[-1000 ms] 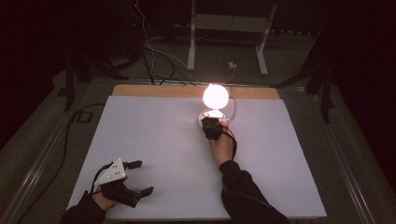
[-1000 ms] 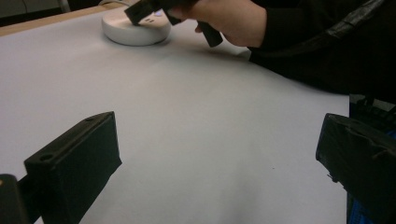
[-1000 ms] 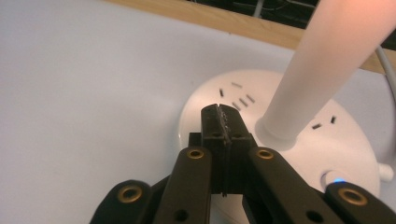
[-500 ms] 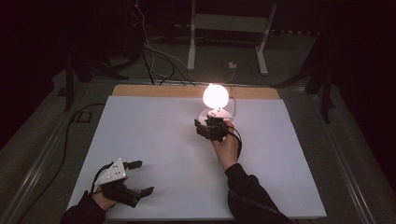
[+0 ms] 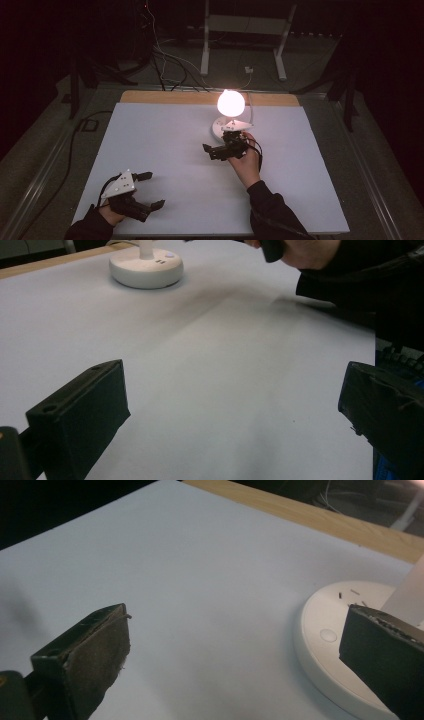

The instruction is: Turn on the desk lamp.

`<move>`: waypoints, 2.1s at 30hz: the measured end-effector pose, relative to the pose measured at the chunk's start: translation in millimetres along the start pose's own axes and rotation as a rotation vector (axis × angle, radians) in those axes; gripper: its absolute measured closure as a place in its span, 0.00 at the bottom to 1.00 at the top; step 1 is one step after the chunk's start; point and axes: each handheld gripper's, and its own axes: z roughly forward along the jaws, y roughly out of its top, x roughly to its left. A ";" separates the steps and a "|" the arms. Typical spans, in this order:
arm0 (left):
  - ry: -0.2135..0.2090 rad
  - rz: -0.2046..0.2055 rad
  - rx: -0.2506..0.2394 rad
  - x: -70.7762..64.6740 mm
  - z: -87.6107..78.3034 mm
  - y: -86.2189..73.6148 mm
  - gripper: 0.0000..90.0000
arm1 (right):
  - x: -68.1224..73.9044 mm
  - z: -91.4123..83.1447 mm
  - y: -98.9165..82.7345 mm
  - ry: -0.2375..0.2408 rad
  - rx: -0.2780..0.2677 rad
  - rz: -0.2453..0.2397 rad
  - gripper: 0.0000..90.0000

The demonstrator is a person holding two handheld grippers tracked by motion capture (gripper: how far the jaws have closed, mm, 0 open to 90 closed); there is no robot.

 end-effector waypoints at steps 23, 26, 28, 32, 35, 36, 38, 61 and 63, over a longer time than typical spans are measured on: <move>0.003 -0.001 0.003 0.0 -0.3 -0.4 0.00 | -13.2 -81.6 -20.5 0.073 -0.026 -0.049 0.00; 0.002 0.000 0.004 -0.1 -0.2 -0.3 0.00 | -16.3 -89.7 -28.7 0.068 -0.025 -0.040 0.00; 0.001 -0.001 0.004 0.0 -0.1 -0.4 0.00 | -17.4 -92.0 -31.8 0.062 -0.021 -0.042 0.00; 0.002 0.000 0.004 -0.2 -0.1 -0.3 0.00 | -22.0 -103.1 -48.3 0.051 -0.006 -0.029 0.00; 0.003 0.002 0.006 -0.4 -0.1 -0.5 0.00 | -23.7 -107.5 -55.3 0.047 0.003 -0.022 0.00; 0.002 0.002 0.006 -0.4 -0.1 -0.5 0.00 | -24.3 -109.7 -58.7 0.046 0.009 -0.026 0.00; 0.001 0.001 0.004 -0.3 0.0 -0.3 0.00 | -26.8 -116.3 -68.0 0.044 0.019 -0.026 0.00; -0.002 0.003 0.002 -0.7 -0.2 -0.1 0.00 | -44.2 -152.4 -137.4 0.023 0.106 -0.002 0.00; -0.001 0.001 0.003 -0.6 -0.2 -0.3 0.00 | -45.9 -154.9 -143.0 0.018 0.113 -0.002 0.00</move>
